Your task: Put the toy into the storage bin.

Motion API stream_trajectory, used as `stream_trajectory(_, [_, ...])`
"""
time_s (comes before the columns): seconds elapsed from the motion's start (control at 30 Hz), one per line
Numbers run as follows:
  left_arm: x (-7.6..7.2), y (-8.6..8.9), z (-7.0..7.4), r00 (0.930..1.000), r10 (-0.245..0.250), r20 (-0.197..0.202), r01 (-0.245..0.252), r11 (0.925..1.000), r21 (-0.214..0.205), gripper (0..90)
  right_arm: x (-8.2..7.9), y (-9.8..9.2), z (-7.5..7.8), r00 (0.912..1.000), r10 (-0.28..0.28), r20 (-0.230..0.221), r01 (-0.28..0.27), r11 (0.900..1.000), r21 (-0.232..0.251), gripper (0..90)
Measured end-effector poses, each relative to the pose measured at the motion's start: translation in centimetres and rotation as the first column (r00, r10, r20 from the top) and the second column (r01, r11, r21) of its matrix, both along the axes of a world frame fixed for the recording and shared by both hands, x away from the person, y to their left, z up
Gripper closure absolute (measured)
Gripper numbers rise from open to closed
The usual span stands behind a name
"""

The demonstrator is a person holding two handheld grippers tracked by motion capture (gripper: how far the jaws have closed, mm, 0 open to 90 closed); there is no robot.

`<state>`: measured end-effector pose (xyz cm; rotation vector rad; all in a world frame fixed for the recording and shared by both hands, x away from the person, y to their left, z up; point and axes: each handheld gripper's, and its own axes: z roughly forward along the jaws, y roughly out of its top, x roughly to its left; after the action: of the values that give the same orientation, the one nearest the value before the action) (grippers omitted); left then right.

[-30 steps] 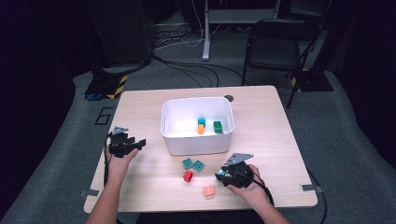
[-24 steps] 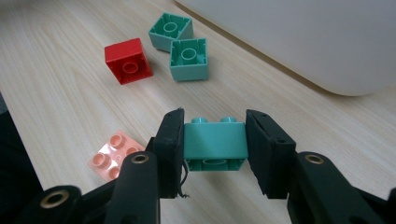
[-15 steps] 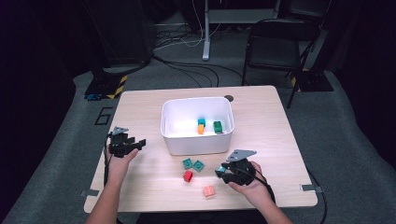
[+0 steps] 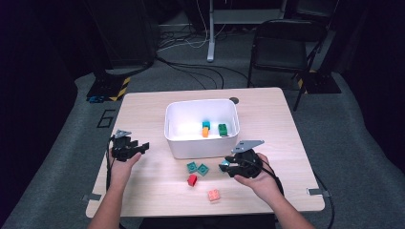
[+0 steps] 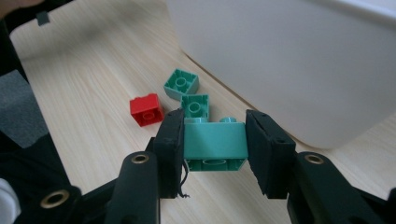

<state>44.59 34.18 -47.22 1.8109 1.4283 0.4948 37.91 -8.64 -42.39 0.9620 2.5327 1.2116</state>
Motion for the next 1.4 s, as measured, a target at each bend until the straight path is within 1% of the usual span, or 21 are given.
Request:
stream_trajectory(0.2, [0.0,0.0,-0.1,1.0000,0.003,-0.004,-0.003,1.0000,-0.002,41.6,0.7,-0.1,2.2,0.9998,0.017,-0.008,-0.016,0.9993,0.033,58.3])
stream_trajectory(0.33, [0.0,0.1,0.0,1.0000,0.002,-0.007,-0.002,1.0000,-0.005,41.6,1.0,-0.2,3.7,0.9997,0.025,0.003,-0.025,0.9988,0.043,58.3])
stream_trajectory(0.37, [0.0,0.1,0.0,1.0000,0.002,-0.003,-0.002,1.0000,-0.004,41.6,1.1,-0.3,4.0,0.9996,0.029,0.008,-0.029,0.9986,0.044,58.3])
stream_trajectory(0.6, [0.0,0.2,0.0,1.0000,0.004,0.000,-0.004,0.9999,-0.011,41.6,1.6,-0.3,5.6,0.9994,0.028,0.019,-0.029,0.9985,0.046,58.3])
stream_trajectory(0.77, [0.0,0.2,0.0,1.0000,0.008,0.003,-0.008,0.9998,-0.015,41.6,2.1,-0.3,6.8,0.9988,0.030,0.038,-0.032,0.9981,0.052,58.3])
stream_trajectory(0.83, [0.0,0.3,0.1,1.0000,0.005,0.000,-0.005,0.9999,-0.017,41.6,2.4,-0.2,7.2,0.9986,0.029,0.044,-0.031,0.9984,0.048,58.3])
stream_trajectory(0.93, [0.0,0.3,0.1,1.0000,0.006,0.000,-0.006,0.9998,-0.017,41.6,2.8,-0.2,7.6,0.9990,0.021,0.040,-0.023,0.9984,0.051,58.3])
stream_trajectory(0.97, [0.0,0.3,0.1,1.0000,0.007,-0.001,-0.007,0.9998,-0.017,41.6,3.0,-0.2,7.8,0.9987,0.023,0.046,-0.025,0.9985,0.049,58.3])
stream_trajectory(1.2, [0.0,0.4,0.1,1.0000,0.007,0.005,-0.007,0.9998,-0.021,41.6,4.1,-0.1,8.8,0.9983,0.010,0.057,-0.013,0.9987,0.049,58.3])
stream_trajectory(1.4, [0.0,0.3,0.1,1.0000,0.006,0.001,-0.006,0.9998,-0.019,41.6,5.2,0.3,9.1,0.9979,-0.005,0.065,0.002,0.9992,0.041,58.3])
